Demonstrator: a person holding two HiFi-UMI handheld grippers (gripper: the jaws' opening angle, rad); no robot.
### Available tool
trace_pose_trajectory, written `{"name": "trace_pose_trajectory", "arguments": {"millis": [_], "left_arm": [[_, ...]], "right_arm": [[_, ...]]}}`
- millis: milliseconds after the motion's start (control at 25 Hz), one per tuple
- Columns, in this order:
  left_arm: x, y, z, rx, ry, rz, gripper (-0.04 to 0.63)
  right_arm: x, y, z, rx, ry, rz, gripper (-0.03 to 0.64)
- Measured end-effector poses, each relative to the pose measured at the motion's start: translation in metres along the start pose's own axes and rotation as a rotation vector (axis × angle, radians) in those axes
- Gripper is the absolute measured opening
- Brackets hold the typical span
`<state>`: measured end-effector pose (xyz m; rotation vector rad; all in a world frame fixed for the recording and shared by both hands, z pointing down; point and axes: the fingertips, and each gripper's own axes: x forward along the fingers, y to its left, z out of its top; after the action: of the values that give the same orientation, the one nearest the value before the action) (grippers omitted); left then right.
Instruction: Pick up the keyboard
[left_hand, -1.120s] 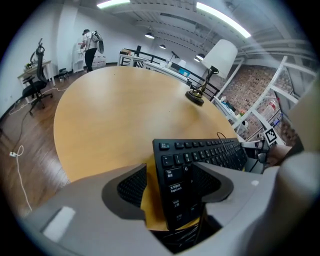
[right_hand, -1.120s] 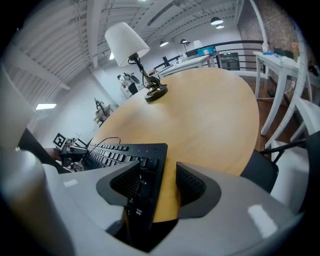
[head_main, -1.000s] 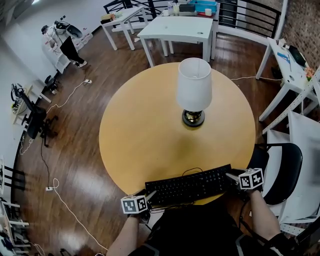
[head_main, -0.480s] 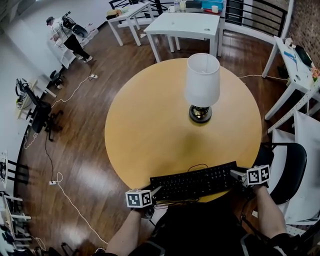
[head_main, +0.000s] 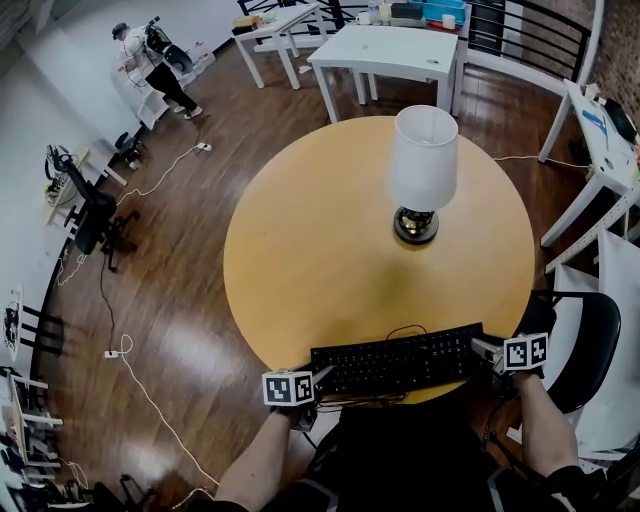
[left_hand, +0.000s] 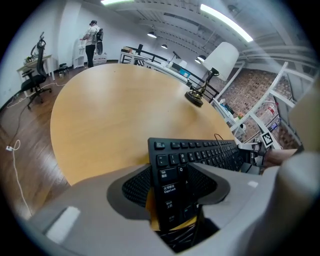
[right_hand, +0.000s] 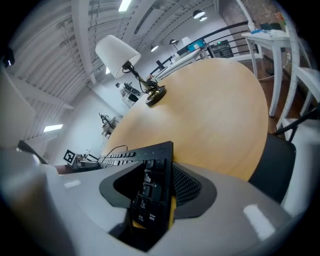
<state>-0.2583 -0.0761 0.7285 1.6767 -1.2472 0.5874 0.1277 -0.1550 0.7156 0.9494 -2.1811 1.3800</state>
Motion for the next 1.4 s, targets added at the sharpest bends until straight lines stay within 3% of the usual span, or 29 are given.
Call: {"name": "trace_pose_trajectory", "arguments": {"millis": [320, 480, 800, 1160, 1400], "left_arm": [[-0.022, -0.009, 0.031, 0.074, -0.055, 0.039, 0.314], [-0.034, -0.011, 0.05, 0.059, -0.1, 0.018, 0.314], [-0.062, -0.02, 0.088, 0.04, -0.21, 0.003, 0.314], [-0.111, -0.047, 0.168, 0.121, -0.387, -0.009, 0.318], [-0.145, -0.06, 0.202, 0.136, -0.462, -0.039, 0.318]], "right_arm": [[-0.01, 0.013, 0.011, 0.02, -0.068, -0.017, 0.199], [-0.023, 0.031, 0.039, 0.025, -0.174, 0.015, 0.192], [-0.052, 0.072, 0.097, -0.074, -0.31, 0.006, 0.179], [-0.093, 0.123, 0.163, -0.176, -0.468, 0.029, 0.183], [-0.125, 0.163, 0.198, -0.247, -0.572, 0.055, 0.179]]}}
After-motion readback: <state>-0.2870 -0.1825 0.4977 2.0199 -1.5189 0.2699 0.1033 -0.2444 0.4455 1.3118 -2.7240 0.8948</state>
